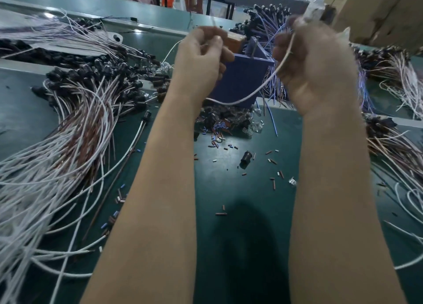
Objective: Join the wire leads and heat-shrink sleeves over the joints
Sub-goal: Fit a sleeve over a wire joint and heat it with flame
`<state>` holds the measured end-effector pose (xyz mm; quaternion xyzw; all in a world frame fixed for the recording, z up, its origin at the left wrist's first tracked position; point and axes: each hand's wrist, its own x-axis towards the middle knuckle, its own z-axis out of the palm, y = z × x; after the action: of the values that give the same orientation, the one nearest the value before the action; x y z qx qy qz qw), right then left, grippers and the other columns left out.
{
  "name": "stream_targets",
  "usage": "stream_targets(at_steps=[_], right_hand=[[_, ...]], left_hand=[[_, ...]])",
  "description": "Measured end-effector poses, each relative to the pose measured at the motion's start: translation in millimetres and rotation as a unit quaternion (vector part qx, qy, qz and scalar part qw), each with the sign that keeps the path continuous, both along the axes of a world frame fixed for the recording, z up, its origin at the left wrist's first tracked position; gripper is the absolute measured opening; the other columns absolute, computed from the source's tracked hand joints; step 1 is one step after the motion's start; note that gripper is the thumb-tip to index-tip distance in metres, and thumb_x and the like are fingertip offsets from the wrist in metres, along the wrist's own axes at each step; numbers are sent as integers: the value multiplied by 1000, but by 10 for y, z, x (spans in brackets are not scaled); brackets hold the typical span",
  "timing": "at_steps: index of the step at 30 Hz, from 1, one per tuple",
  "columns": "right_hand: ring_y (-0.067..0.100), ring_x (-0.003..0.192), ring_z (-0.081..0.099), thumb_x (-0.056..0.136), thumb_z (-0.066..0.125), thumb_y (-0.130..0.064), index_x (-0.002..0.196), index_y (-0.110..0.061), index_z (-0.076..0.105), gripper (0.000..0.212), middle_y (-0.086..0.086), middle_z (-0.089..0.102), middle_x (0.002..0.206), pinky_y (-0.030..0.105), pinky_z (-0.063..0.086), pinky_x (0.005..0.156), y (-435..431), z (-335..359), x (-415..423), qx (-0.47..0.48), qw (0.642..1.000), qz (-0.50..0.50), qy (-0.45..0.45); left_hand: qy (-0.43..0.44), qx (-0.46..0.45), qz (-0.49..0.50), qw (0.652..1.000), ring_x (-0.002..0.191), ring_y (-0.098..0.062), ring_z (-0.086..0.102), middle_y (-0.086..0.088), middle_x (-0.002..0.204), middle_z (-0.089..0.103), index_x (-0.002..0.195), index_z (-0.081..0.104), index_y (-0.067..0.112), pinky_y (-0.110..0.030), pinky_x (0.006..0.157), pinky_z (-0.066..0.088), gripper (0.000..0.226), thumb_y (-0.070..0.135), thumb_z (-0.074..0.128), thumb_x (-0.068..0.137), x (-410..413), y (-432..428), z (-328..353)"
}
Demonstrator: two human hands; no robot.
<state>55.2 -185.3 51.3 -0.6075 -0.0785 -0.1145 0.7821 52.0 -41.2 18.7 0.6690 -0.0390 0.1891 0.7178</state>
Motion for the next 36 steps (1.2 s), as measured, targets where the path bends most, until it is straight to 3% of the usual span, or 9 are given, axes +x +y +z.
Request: stream_targets(at_steps=[2,7,13,19,22,25,29,33,36], right_hand=[[7,47,48,96,52,-13,87,-14,56,10,-3,62,63,19,39,46,29,-87,51,-66,996,-46,34],[6,40,42,92,59,-12,81,-14,53,13,2,62,65,17,33,38,30,-177,95,-60,995,-12,75],[22,66,58,89,64,-9,83,-9,62,6,8,62,74,34,55,73,60,-290,164,-161,984,41,71],[17,61,65,90,61,-7,77,-12,59,14,7,63,74,33,59,67,124,-343,199,-216,976,-22,34],[6,50,61,92,56,-5,79,-12,56,15,5,61,69,21,53,56,95,-308,191,-167,984,-55,21],[7,51,61,94,53,-2,83,-7,55,12,5,60,70,19,52,57,31,-262,175,-22,997,-62,31],[10,51,59,93,53,0,84,-4,54,10,7,58,69,20,51,53,-14,-254,179,106,990,-71,52],[11,52,56,93,55,-1,87,-4,55,6,6,59,67,21,48,49,-50,-285,204,107,988,-100,50],[9,50,55,93,56,-4,83,-8,54,11,4,60,66,20,45,46,-47,-306,211,75,990,-112,51]], left_hand=[[8,26,-24,999,51,-1,48,6,67,62,95,56,15,-16,55,44,11,10,46,99,-8,-23,-17],[71,123,-81,987,56,-5,51,4,73,69,91,58,15,-15,51,43,9,15,51,97,-12,-45,-61],[72,152,-87,982,52,-4,48,9,61,62,83,58,18,-13,49,41,14,15,53,96,-28,-74,-74],[78,200,-45,976,57,-2,50,0,79,65,95,63,15,-15,52,41,10,18,53,94,17,-147,-91],[105,251,-50,961,57,-1,52,1,83,68,96,65,14,-16,53,42,11,20,56,93,21,-119,-128],[152,332,-52,930,66,-8,55,0,86,65,93,63,18,-20,59,42,9,25,60,92,23,-77,-179],[146,350,-8,925,97,-22,60,-2,93,60,92,60,21,-28,84,48,4,20,56,92,27,-124,-158],[139,375,9,917,112,-31,55,-2,104,60,89,60,27,-42,100,44,11,21,52,94,35,-145,-130],[129,354,7,926,100,-21,60,1,96,62,89,61,24,-29,87,49,12,18,52,94,48,-125,-169]])
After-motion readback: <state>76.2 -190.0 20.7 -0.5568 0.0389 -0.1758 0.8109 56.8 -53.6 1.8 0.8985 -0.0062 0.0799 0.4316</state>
